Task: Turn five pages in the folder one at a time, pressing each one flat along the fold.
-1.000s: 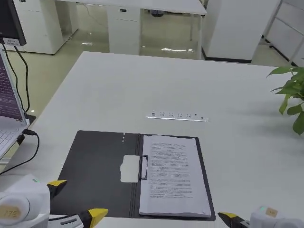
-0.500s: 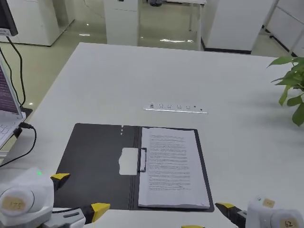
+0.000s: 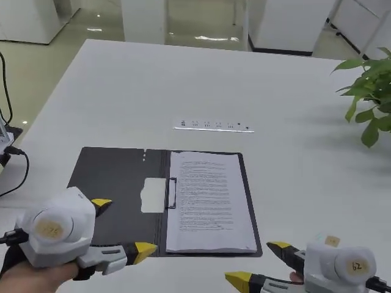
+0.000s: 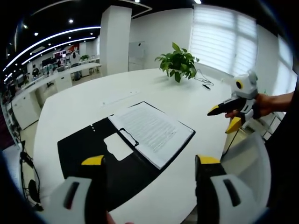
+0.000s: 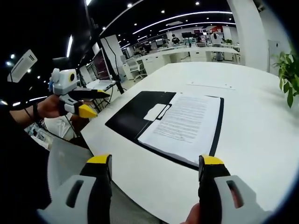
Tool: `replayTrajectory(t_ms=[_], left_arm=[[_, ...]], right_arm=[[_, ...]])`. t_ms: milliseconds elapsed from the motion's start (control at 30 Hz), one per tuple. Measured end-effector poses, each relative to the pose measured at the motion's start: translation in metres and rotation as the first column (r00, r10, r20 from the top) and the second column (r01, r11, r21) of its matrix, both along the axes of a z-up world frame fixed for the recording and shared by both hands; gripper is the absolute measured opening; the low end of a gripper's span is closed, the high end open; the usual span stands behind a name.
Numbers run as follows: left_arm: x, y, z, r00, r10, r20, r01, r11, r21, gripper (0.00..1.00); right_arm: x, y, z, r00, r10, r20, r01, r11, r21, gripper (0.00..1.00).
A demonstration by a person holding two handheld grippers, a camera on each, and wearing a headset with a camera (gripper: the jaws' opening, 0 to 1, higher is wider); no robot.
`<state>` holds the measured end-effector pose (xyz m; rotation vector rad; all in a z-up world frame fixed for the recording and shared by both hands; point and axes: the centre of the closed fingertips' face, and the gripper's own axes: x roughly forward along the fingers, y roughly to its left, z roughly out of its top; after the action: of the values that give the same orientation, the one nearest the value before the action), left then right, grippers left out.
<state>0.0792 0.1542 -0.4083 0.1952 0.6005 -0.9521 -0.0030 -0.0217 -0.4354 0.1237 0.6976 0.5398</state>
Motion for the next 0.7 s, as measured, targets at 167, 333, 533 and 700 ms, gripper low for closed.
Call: replayTrajectory(t_ms=[167,333,533,700], left_arm=[[0.000,-0.024,-0.006,0.998,-0.062,-0.007,0.062,0.998,0.007,0.77],[0.002,-0.045,-0.010,0.993,-0.117,-0.015,0.117,0.993,0.006,0.76],[0.010,-0.075,-0.014,0.986,-0.168,-0.026,0.167,0.986,-0.012,0.75],[0.013,-0.102,-0.024,0.977,-0.211,-0.021,0.211,0.977,0.003,0.74]], right_arm=[[0.000,-0.005,-0.001,1.000,-0.012,-0.003,0.012,1.000,0.001,0.74],[-0.001,-0.008,-0.004,1.000,-0.022,-0.013,0.022,1.000,0.004,0.74],[0.001,-0.012,-0.005,0.999,-0.030,-0.017,0.030,1.000,0.002,0.73],[0.001,-0.013,-0.006,0.999,-0.037,-0.022,0.037,0.999,0.005,0.73]])
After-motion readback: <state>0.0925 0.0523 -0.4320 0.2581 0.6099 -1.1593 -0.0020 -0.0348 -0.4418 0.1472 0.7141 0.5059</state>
